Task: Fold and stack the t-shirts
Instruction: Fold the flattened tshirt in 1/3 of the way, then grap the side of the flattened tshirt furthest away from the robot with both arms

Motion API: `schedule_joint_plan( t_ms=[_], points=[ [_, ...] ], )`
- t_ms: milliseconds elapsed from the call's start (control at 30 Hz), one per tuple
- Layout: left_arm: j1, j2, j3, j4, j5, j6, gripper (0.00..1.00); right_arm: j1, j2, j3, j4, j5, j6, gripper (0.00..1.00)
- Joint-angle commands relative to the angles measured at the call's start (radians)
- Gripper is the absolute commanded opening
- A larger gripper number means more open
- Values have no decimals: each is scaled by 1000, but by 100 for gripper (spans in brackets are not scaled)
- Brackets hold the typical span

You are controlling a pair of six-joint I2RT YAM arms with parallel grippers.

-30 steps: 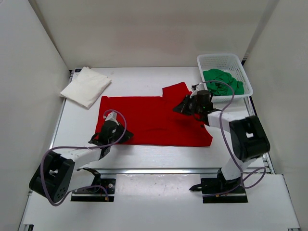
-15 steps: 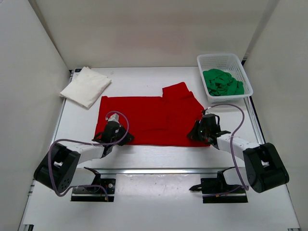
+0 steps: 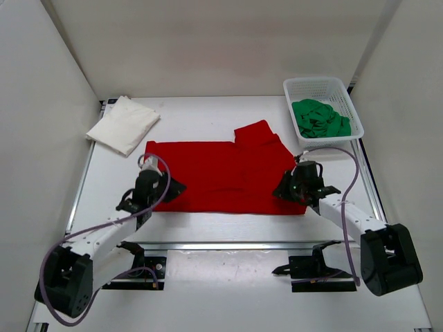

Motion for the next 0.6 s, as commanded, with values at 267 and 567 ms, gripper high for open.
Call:
schedule_joint_plan(
  t_ms=[267,567],
  points=[
    [292,558,547,5,-123,176,34,210,43,97,153,-19,-69,8],
    [388,960,1012,-207,-220,277,40,227,31,36,244,-79,-69,10]
  ],
)
